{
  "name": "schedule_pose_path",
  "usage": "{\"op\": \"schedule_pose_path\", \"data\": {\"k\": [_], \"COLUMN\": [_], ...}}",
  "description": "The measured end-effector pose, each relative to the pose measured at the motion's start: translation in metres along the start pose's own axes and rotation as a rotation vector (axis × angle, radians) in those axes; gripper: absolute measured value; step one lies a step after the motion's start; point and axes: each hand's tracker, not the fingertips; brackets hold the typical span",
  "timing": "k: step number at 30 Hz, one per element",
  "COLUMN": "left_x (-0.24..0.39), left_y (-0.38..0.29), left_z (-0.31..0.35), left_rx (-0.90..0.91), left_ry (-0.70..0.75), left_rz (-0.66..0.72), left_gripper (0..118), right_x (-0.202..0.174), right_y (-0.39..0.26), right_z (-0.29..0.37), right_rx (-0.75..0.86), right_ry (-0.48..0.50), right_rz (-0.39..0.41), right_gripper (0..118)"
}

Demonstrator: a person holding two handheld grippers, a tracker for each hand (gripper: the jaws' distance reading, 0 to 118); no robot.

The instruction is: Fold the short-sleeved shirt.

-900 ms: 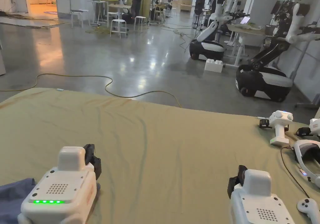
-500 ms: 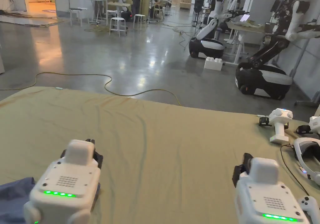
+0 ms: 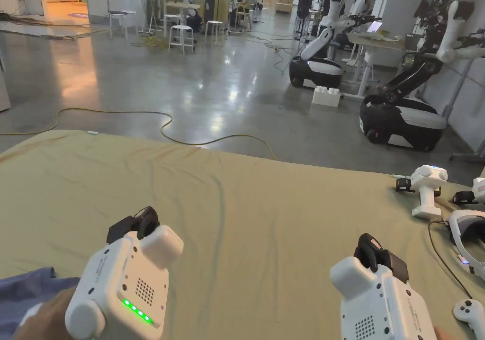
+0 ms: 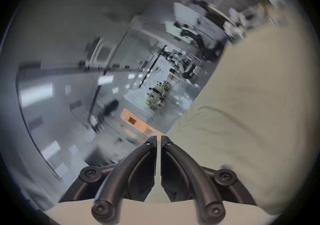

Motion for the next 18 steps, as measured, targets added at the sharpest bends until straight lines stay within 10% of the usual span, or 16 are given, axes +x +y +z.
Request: {"op": "schedule_pose_path", "data": {"k": [6,9,12,18], "left_x": [-0.03,-0.034,-0.032,-0.036], "left_y": [-0.02,-0.029,-0.028,-0.017], "left_z": [-0.013,-0.016,-0.014,0.0], "left_rx": [-0.05,-0.059,-0.05,-0.008], "left_ry": [-0.144,-0.147,-0.142,-0.12], "left_rz": [0.826,0.999,0.977,0.853], "left_gripper": [6,6,6,6], "right_x": [0.027,0.032,0.031,0.033], "right_y": [-0.003,-0.01,-0.009,0.003], "right_z": [-0.001,-0.002,0.004,0.013], "right_rx": [-0.146,-0.219,-0.22,-0.18], "right_ry": [0.107,0.106,0.082,0.08], "right_rz": [-0.729,-1.007,-1.094,-1.021], "right_gripper": [0,0,0,0]}}
